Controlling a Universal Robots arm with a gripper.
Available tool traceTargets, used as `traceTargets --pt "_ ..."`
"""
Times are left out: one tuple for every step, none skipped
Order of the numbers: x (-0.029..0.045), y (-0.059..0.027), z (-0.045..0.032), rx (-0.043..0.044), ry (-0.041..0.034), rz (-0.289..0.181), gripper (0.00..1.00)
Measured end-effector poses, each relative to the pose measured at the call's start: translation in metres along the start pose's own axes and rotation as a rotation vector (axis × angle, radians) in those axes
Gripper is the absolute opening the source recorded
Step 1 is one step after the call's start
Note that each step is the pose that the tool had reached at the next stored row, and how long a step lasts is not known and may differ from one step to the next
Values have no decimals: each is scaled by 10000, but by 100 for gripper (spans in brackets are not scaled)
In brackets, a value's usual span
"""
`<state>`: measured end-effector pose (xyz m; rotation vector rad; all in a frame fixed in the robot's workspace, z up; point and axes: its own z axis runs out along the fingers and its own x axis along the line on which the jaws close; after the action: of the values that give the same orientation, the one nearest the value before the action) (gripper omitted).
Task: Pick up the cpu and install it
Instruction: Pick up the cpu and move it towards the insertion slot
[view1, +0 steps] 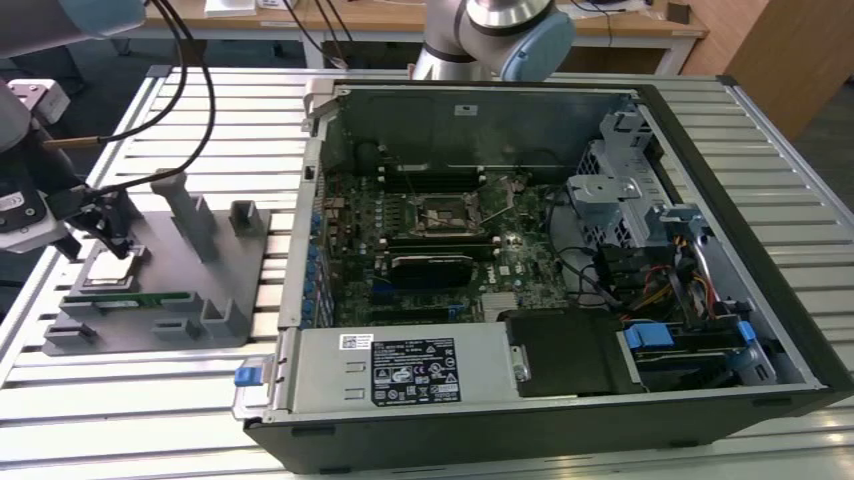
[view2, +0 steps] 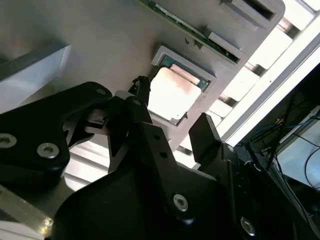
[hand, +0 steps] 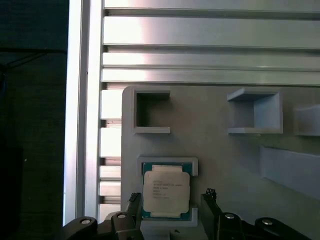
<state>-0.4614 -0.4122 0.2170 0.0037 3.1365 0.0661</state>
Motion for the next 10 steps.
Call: traceTargets --pt "0 1 13 1 1 -1 59" --pt "-1 2 28 0 1 -1 59" --pt "0 3 46 0 0 1 59" --pt "0 4 63 0 0 3 59" --pt "0 5 82 0 0 4 60" --pt "0 5 100 0 1 7 60" --pt "1 5 118 0 0 11 66" --pt "1 4 136 1 0 17 66" --pt "1 4 154 0 -1 23 66" --pt "2 3 172 0 -1 30 66"
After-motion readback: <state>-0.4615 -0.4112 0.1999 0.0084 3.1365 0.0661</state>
